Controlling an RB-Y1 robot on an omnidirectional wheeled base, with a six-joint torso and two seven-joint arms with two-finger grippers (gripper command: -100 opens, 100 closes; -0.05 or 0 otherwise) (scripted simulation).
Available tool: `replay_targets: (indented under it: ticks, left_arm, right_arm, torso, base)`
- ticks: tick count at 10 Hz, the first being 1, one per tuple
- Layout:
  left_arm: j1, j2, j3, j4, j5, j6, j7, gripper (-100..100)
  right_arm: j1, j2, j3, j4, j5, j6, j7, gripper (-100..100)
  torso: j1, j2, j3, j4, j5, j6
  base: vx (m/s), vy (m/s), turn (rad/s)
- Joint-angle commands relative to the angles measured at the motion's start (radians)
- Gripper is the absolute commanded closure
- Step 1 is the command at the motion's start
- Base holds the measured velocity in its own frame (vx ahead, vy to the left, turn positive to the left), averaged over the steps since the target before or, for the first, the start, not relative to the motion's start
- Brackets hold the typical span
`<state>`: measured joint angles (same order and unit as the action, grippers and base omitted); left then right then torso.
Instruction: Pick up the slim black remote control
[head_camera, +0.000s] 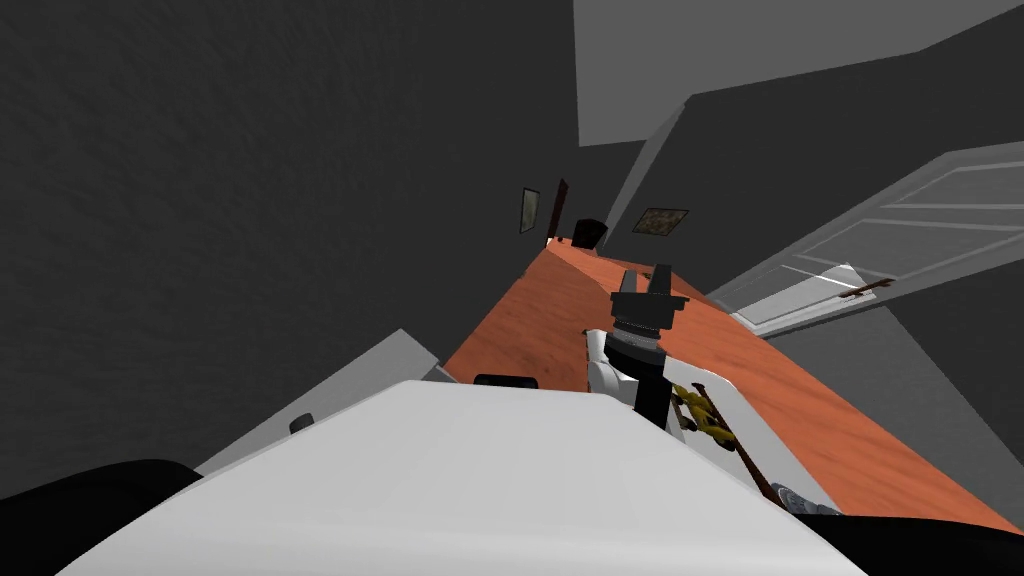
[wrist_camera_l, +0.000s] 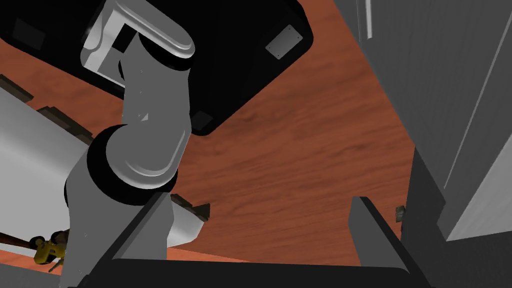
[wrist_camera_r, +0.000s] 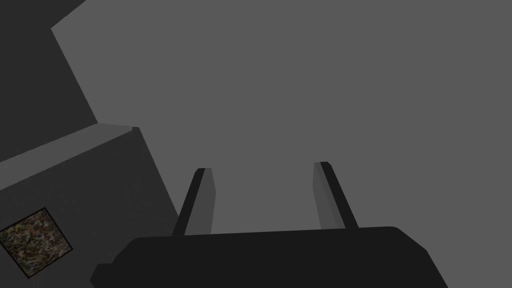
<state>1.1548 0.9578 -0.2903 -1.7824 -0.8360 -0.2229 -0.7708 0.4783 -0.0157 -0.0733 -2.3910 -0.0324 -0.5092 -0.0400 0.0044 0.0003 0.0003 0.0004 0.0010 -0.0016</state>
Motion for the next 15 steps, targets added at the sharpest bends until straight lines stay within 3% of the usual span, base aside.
replay_targets:
  ticks: [1, 2, 3, 4, 6, 7, 9, 12, 15]
  left_arm:
    - [0.013, 0.039, -0.028, 0.028, -0.035, 0.014, -0.050, -100]
    - [0.013, 0.039, -0.028, 0.028, -0.035, 0.014, -0.060, -100]
    - [0.023, 0.077, -0.048, 0.054, -0.062, 0.023, -0.099, -100]
    - [0.023, 0.077, -0.048, 0.054, -0.062, 0.023, -0.102, -100]
    - [0.036, 0.140, -0.087, 0.104, -0.109, 0.038, -0.171, -100]
    - [0.036, 0.146, -0.087, 0.104, -0.109, 0.038, -0.183, -100]
    - [0.038, 0.206, -0.125, 0.152, -0.150, 0.053, -0.247, -100]
    - [0.020, 0.271, -0.173, 0.219, -0.198, 0.073, -0.340, -100]
    - [-0.014, 0.311, -0.212, 0.278, -0.230, 0.091, -0.400, -100]
  right_arm:
    - [0.000, 0.000, 0.000, 0.000, 0.000, 0.000, 0.000, 0]
    - [0.000, 0.000, 0.000, 0.000, 0.000, 0.000, 0.000, 0]
    - [0.000, 0.000, 0.000, 0.000, 0.000, 0.000, 0.000, 0]
    - [0.000, 0.000, 0.000, 0.000, 0.000, 0.000, 0.000, 0]
    - [0.000, 0.000, 0.000, 0.000, 0.000, 0.000, 0.000, 0]
    - [0.000, 0.000, 0.000, 0.000, 0.000, 0.000, 0.000, 0]
    - [0.000, 0.000, 0.000, 0.000, 0.000, 0.000, 0.000, 0]
    - [0.000, 0.000, 0.000, 0.000, 0.000, 0.000, 0.000, 0]
    - [0.000, 0.000, 0.000, 0.000, 0.000, 0.000, 0.000, 0]
  torso:
    - [0.000, 0.000, 0.000, 0.000, 0.000, 0.000]
    - [0.000, 0.000, 0.000, 0.000, 0.000, 0.001]
    - [0.000, 0.000, 0.000, 0.000, 0.000, 0.000]
    - [0.000, 0.000, 0.000, 0.000, 0.000, 0.001]
    - [0.000, 0.000, 0.000, 0.000, 0.000, 0.001]
    - [0.002, 0.000, 0.000, 0.000, 0.000, 0.001]
    - [0.002, 0.001, 0.000, 0.000, 0.000, 0.000]
    - [0.006, 0.001, 0.000, 0.000, 0.001, 0.000]
    - [0.006, -0.001, 0.000, 0.000, 0.001, 0.000]
  base:
    - [-0.016, 0.043, -0.380]
    - [-0.019, 0.045, -0.161]
    - [-0.023, 0.040, -0.253]
    - [-0.022, 0.040, -0.171]
    - [-0.029, 0.055, -0.368]
    - [-0.039, 0.063, -0.133]
    - [-0.042, 0.063, -0.335]
    - [-0.048, 0.111, -0.306]
    - [-0.040, 0.104, -0.232]
